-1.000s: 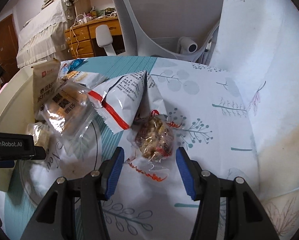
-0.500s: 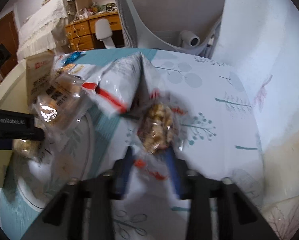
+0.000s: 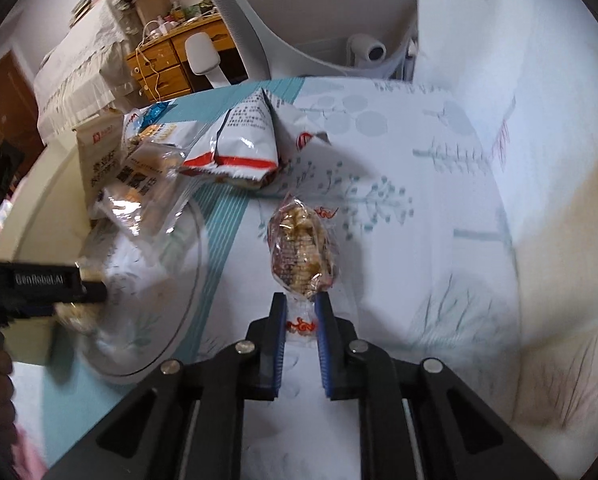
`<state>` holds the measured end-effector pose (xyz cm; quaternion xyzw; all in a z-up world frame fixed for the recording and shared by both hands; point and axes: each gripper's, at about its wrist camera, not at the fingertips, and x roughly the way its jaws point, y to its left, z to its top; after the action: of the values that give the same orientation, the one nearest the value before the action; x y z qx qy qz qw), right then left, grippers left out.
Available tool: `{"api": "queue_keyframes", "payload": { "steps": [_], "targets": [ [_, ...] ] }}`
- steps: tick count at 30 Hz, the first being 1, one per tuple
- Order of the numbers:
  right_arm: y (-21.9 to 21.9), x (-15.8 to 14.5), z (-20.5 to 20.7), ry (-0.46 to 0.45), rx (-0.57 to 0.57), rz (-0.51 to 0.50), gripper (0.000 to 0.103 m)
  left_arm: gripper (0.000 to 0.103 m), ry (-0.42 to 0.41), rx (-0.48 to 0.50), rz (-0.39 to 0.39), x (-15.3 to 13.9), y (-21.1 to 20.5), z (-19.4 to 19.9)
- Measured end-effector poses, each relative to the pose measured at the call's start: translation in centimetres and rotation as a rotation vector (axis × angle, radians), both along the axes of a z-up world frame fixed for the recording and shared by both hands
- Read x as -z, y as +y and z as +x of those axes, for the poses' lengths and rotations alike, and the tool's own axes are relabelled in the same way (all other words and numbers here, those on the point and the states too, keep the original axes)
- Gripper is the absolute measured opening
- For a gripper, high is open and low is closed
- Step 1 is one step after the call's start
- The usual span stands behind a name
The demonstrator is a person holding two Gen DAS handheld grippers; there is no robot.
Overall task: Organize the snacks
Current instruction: 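Grasp the clear pastry bag with the left gripper while the right grasps the small clear nut bag, then carry both bags over the white tray and open both grippers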
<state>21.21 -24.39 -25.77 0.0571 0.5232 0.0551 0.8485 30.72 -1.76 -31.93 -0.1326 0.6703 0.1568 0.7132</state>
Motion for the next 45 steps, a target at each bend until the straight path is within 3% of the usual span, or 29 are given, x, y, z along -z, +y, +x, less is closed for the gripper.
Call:
{"api": "queue_keyframes", "payload": {
  "steps": [7,12,20,24,30,39,45],
  "targets": [
    [-0.8,-0.7,-2.3,0.102,0.085,0.154,0.014,0.069,-0.017,0.102,-0.089,-2.4,-0.6,-1.8],
    [-0.3,-1.7,-4.2,0.14,0.086,0.196,0.014,0.069,-0.108,0.167,-0.158,-5.4,-0.8,-4.5],
    [2.6,-4.3,-7.0,0.135,0.056,0.275,0.014,0.069,-0.319,0.307,-0.222,-11.0,-0.2,-11.0],
    [5.0,-5.8,-8.4,0.111,0.025,0.312,0.014,0.069,-0.397,0.338,-0.251,-14.7,1.8,-13.2],
    [9.1,-7.6,-9.8,0.067,-0.009,0.37,0.014,0.069,-0.449,0.365,-0.313,-17.2,6.0,-15.1],
    [15.5,-9.7,-10.8,-0.009,0.005,0.383,0.014,0.069,-0.512,0.396,-0.329,-19.5,13.4,-16.3],
    [19.8,-10.6,-11.1,-0.064,0.007,0.38,0.014,0.069,-0.507,0.399,-0.316,-19.5,18.2,-15.9]
  ]
}}
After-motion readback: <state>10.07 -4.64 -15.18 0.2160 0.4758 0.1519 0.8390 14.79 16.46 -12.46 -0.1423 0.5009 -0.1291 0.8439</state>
